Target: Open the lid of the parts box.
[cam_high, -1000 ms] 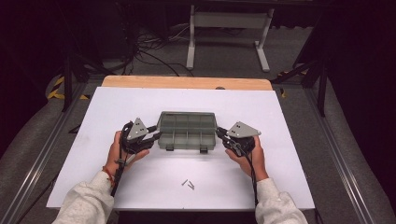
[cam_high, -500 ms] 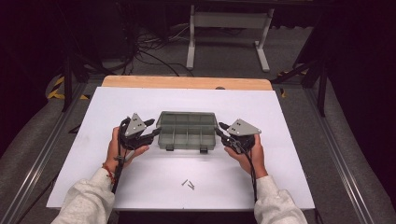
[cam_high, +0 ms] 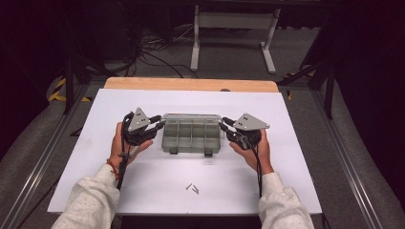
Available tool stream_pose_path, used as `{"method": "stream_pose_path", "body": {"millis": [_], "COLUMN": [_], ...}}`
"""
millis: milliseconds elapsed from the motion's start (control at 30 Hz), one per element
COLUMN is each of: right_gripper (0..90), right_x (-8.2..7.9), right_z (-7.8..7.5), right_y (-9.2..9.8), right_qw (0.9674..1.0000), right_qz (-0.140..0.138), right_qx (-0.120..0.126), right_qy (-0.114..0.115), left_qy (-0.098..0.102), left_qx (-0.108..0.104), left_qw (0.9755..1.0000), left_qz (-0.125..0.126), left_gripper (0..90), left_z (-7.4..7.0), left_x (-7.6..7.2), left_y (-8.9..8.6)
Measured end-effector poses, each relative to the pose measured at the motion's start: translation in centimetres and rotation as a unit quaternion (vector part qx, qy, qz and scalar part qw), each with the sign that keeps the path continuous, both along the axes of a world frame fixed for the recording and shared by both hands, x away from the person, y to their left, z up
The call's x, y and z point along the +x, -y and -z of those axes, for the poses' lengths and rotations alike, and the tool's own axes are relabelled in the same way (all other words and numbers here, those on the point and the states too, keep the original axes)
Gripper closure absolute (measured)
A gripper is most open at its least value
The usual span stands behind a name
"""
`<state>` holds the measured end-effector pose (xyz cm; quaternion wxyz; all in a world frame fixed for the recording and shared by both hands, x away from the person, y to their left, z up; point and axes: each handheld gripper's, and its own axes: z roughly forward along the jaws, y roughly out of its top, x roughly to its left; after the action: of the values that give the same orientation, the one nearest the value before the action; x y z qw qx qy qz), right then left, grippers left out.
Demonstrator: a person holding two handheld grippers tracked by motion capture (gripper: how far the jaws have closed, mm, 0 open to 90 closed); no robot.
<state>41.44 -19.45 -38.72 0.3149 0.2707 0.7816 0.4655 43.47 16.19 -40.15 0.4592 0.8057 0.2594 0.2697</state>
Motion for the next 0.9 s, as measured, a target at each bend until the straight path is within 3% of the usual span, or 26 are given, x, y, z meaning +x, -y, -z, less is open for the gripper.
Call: {"method": "stream_pose_path", "body": {"millis": [300,533,700,900], "right_gripper": [75.1,75.5,74.9,74.9], "right_x": [1.6,2.2,2.7,3.9], "right_z": [-0.5,-0.5,-0.3,-0.3], "right_y": [0.1,-0.1,0.1,0.5], "right_qw": [0.9998,0.9997,0.9995,0.9983], "right_qz": [0.005,0.010,0.016,0.017], "right_qx": [0.018,0.021,0.023,0.049], "right_qy": [-0.011,-0.011,-0.017,-0.028], "left_qy": [0.008,0.001,-0.003,-0.010], "left_qx": [0.005,0.016,0.012,0.002], "left_qw": [0.9999,0.9998,0.9998,0.9998], "left_qz": [-0.008,-0.012,-0.014,-0.019], "left_gripper": [73.3,73.0,73.3,73.5], "left_z": [-0.4,-0.1,-0.1,-0.1], "left_x": [0.7,1.6,2.2,2.8], "left_y": [0.2,0.4,0.6,0.7]}}
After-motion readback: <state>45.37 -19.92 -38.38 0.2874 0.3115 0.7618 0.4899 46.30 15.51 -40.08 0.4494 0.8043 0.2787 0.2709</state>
